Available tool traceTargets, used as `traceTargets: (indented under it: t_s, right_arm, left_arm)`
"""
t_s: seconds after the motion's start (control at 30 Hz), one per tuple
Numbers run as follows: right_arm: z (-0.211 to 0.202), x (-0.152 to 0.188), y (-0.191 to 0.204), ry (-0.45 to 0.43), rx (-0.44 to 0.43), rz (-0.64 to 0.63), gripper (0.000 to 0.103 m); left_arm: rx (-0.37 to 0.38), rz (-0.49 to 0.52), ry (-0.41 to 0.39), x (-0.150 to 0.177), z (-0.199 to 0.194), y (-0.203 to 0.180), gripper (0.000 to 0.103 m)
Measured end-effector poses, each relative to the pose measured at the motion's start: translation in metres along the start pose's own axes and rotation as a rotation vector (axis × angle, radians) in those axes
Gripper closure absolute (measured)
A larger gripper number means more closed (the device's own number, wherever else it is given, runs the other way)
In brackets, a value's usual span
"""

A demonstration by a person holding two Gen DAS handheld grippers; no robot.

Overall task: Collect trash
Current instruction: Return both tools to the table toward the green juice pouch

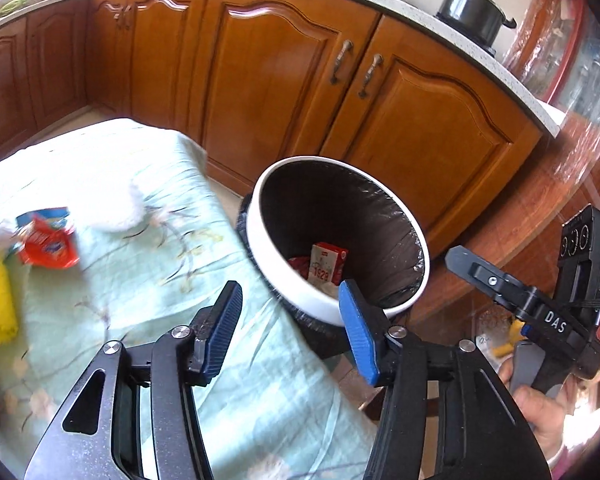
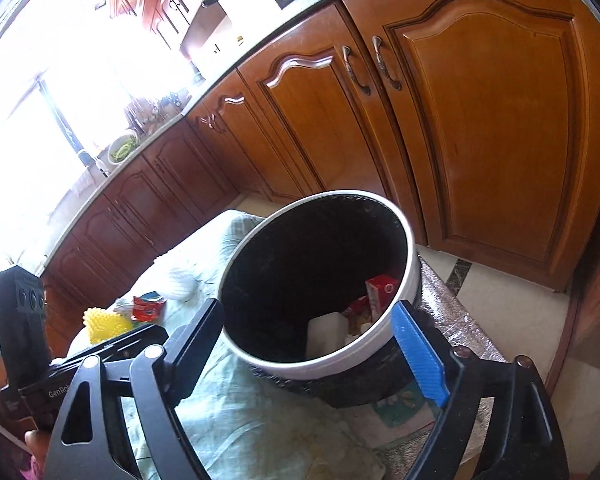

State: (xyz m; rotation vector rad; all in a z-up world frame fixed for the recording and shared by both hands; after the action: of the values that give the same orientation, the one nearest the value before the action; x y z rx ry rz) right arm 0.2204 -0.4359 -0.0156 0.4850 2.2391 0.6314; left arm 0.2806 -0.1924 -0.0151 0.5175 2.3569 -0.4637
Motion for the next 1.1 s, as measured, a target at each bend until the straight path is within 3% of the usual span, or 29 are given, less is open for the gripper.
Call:
traceTargets:
  t_s: [0.53,1.1]
  right_arm:
    - [0.008,0.071,0.069,0.119,-0.122,-0.060,0.014]
    - [0.032,0.113,0.146,0.219,-0.201,-0.194,0.014]
  left_arm:
    - [-0.136,-0.163,-0.038,0.089,-0.088,0.071,0.049]
    - [-0.236,-0.328,-0.084,0.135,-0.148,0.139,0.049]
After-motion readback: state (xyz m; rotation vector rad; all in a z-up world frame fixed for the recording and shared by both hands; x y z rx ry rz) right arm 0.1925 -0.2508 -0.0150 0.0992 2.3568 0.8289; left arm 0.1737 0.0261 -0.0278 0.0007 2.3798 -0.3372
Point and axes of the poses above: each gripper's, at about its wrist camera, not at the fingertips, and z roughly the way its jaws point, y to its left, x to its underside, the point moved 1 cm from there along z, roughly the way its jaws point, and after that the axes turned 10 degrees about z, right-handed, at the moved point
